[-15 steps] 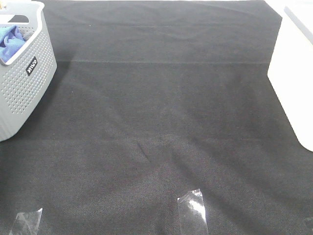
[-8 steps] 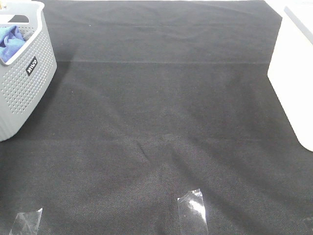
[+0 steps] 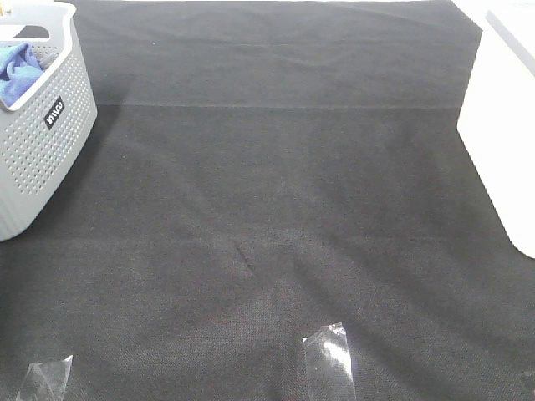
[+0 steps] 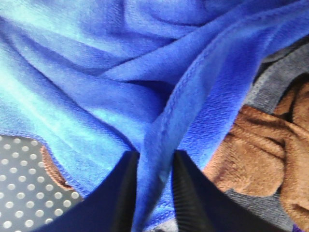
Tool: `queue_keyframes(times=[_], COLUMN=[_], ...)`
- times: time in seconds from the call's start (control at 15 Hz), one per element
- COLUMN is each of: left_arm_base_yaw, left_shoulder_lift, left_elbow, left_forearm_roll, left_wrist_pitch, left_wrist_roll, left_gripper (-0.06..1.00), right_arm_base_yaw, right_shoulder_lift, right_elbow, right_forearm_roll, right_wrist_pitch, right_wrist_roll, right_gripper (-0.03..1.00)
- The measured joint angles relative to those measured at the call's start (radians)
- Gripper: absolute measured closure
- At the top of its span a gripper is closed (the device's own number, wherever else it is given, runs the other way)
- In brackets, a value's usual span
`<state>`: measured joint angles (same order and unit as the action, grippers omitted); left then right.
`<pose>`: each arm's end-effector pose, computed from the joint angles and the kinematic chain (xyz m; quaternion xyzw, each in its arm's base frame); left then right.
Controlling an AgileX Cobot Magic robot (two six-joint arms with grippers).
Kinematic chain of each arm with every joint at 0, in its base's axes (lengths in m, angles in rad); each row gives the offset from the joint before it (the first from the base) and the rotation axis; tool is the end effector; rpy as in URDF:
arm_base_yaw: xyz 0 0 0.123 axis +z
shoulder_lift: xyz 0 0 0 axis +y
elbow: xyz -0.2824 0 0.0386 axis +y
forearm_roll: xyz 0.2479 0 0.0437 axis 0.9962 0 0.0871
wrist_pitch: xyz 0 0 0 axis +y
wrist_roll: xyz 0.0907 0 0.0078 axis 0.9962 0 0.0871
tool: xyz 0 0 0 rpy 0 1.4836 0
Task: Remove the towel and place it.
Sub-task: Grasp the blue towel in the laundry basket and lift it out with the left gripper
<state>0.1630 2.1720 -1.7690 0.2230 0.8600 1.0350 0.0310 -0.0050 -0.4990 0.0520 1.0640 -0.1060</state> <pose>0.4635 0.0917 0.1946 0.4611 0.8602 0.1900 0.1064 -0.0058 0.0040 0.2767 -0.0595 0.8507 0.0064 0.5223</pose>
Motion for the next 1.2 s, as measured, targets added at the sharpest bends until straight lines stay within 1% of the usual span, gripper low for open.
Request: queue_keyframes(times=[0.07, 0.13, 0.2, 0.4, 0.53, 0.67, 0.87, 1.07, 1.2], left_arm_base_yaw=[0.000, 0.000, 0.000, -0.001, -0.008, -0.021, -0.037, -0.058, -0.087], left_shoulder_lift=[0.000, 0.000, 0.000, -0.001, -0.035, -0.100, -0.207, -0.308, -0.385], left_elbow=[0.000, 0.000, 0.000, -0.017, -0.037, -0.058, -0.069, -0.069, -0.069], left_forearm_roll=[0.010, 0.020, 0.032, 0.053, 0.057, 0.054, 0.026, 0.011, 0.011], left_wrist_pitch=[0.000, 0.000, 0.003, 0.049, 0.056, 0.056, 0.058, 0.059, 0.056], left_wrist_roll=[0.000, 0.000, 0.000, 0.000, 0.000, -0.020, -0.079, -0.088, -0.089], left_gripper=[0.83, 0.92, 0.94, 0.94, 0.94, 0.94, 0.94, 0.94, 0.94], right_arm_base_yaw=[0.000, 0.000, 0.000, 0.000, 0.000, 0.000, 0.000, 0.000, 0.000], right_shoulder_lift=[0.000, 0.000, 0.000, 0.000, 0.000, 0.000, 0.000, 0.000, 0.000], right_elbow=[0.000, 0.000, 0.000, 0.000, 0.000, 0.000, 0.000, 0.000, 0.000], right_forearm_roll=[0.000, 0.000, 0.001, 0.001, 0.001, 0.001, 0.001, 0.001, 0.001], right_wrist_pitch=[0.000, 0.000, 0.000, 0.000, 0.000, 0.000, 0.000, 0.000, 0.000], right_wrist_roll=[0.000, 0.000, 0.000, 0.000, 0.000, 0.000, 0.000, 0.000, 0.000], right_gripper=[0.33, 0.33, 0.33, 0.33, 0.33, 0.33, 0.33, 0.33, 0.33])
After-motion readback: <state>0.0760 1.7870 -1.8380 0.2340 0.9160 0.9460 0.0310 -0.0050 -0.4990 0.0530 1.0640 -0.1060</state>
